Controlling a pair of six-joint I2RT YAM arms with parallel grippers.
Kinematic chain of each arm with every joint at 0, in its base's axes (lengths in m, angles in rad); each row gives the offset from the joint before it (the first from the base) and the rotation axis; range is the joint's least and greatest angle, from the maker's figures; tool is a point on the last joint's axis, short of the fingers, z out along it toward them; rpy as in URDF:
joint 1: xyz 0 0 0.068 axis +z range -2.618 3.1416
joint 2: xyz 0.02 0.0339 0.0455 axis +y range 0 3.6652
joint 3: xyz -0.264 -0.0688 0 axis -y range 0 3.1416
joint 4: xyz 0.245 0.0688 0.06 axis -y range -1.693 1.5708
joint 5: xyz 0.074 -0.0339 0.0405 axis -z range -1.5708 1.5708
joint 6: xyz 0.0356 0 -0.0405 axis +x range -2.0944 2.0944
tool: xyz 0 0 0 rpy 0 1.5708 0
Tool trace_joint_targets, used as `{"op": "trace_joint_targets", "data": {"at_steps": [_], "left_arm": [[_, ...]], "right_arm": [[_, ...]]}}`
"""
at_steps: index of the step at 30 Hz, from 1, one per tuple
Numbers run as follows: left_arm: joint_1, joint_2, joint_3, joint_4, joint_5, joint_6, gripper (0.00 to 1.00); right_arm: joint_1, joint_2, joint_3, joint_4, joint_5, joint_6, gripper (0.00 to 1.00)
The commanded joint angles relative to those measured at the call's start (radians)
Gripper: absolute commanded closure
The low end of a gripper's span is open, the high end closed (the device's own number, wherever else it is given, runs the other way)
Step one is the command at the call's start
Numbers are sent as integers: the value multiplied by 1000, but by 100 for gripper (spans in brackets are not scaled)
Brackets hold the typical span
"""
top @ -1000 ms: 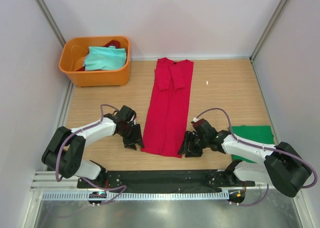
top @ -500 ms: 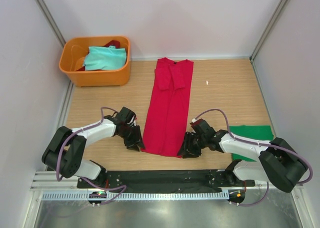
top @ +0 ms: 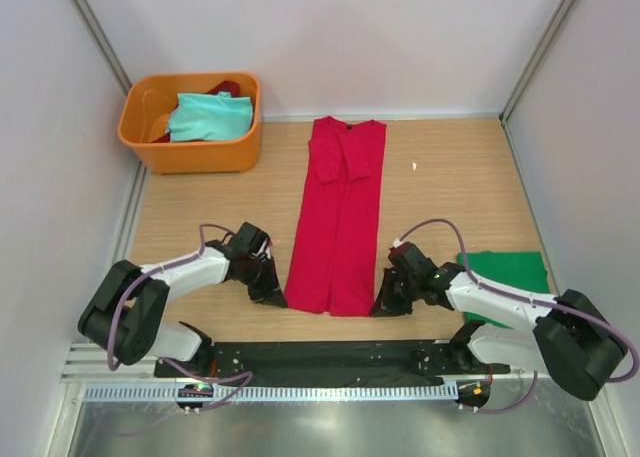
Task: Fold and stack the t-shirts
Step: Fold the tshirt
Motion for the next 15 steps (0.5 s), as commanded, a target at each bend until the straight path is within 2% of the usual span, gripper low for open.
{"op": "trace_joint_targets", "data": {"at_steps": [1,3,6,10,12,15], "left_arm": [[-39,-90,-46,9,-34,-73,100],[-73,-152,-75,29,-48,-122,100],[-181,-218,-107,70,-86,-234,100],[-287,-245,-110,122,-134,-380,100],[-327,-230,-84,145,-154,-408,100],[-327,-218,-14,118,-194,-414,100]], "right_arm": [[-1,-100,-2,-196,127,-52,98],[-1,-139,-28,-206,115,-53,99],[-1,-182,-62,-209,72,-62,98],[-1,-254,-74,-228,36,-62,99],[-1,-288,-51,-236,30,-64,98],[-10,-260,28,-271,44,-85,98]]}}
